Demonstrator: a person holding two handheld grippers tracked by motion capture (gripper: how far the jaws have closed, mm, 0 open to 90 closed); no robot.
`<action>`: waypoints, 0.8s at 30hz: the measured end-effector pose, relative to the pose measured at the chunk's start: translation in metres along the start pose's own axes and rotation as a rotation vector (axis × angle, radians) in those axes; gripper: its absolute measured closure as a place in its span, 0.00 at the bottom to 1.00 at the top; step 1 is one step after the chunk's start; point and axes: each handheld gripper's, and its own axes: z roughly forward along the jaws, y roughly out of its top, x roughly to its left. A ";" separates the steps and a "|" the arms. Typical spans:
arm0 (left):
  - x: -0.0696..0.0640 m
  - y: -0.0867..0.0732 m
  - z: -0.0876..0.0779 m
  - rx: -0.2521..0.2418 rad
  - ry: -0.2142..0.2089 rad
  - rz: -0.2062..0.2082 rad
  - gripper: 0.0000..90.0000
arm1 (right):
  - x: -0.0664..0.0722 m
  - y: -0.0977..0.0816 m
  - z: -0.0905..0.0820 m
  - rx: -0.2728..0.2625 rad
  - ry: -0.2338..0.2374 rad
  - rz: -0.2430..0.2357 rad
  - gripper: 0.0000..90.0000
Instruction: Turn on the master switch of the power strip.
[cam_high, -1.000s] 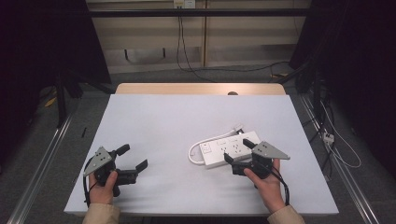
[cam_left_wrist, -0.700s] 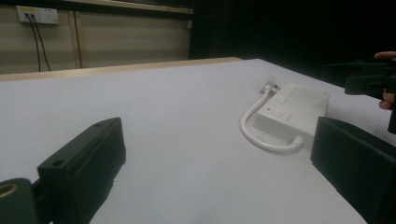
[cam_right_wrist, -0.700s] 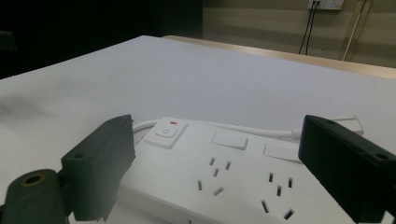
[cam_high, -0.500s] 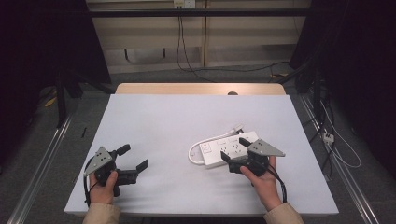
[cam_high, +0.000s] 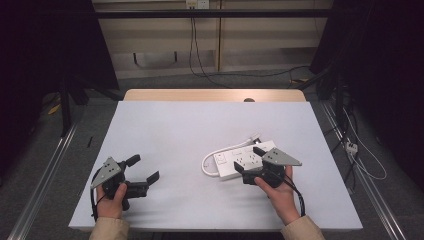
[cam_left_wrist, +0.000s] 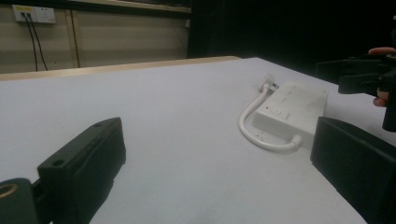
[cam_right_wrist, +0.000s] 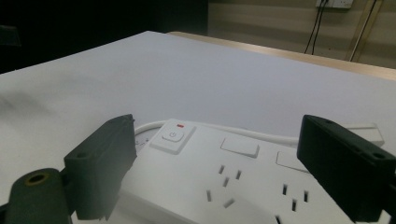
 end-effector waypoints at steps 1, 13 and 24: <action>0.000 0.000 0.000 -0.003 -0.002 0.001 0.03 | 0.000 0.000 0.000 0.000 0.001 -0.001 0.12; 0.001 0.001 -0.001 -0.015 -0.001 -0.013 0.03 | 0.005 0.002 0.007 0.015 0.012 -0.007 0.16; 0.001 0.000 0.000 -0.010 -0.005 -0.010 0.03 | 0.005 0.003 0.016 0.028 0.020 0.002 0.25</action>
